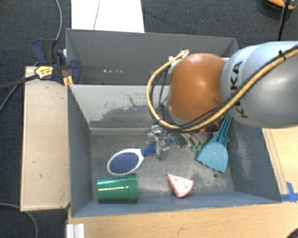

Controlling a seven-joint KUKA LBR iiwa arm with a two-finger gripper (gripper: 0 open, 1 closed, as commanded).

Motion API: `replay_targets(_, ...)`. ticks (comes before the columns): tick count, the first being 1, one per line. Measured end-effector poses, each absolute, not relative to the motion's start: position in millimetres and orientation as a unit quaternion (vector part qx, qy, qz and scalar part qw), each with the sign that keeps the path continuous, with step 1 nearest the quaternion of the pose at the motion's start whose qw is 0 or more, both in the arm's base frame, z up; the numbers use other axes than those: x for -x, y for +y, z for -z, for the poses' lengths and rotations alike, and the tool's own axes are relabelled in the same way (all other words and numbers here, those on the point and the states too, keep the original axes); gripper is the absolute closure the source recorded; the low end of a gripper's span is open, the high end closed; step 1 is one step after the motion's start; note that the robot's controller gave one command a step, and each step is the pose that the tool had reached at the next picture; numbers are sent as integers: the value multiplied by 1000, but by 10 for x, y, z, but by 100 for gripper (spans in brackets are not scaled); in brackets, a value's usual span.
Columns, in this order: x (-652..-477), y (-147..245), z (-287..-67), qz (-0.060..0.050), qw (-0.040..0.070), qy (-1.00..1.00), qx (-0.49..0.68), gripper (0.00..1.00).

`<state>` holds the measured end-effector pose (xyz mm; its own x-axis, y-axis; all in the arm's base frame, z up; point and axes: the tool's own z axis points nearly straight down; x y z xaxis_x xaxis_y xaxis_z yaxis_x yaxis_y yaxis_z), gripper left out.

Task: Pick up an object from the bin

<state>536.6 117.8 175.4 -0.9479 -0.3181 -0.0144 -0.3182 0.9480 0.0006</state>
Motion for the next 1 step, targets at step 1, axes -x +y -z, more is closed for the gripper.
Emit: replay_targets(1,-5366,1179,-1754,-2,7,987,160,100)
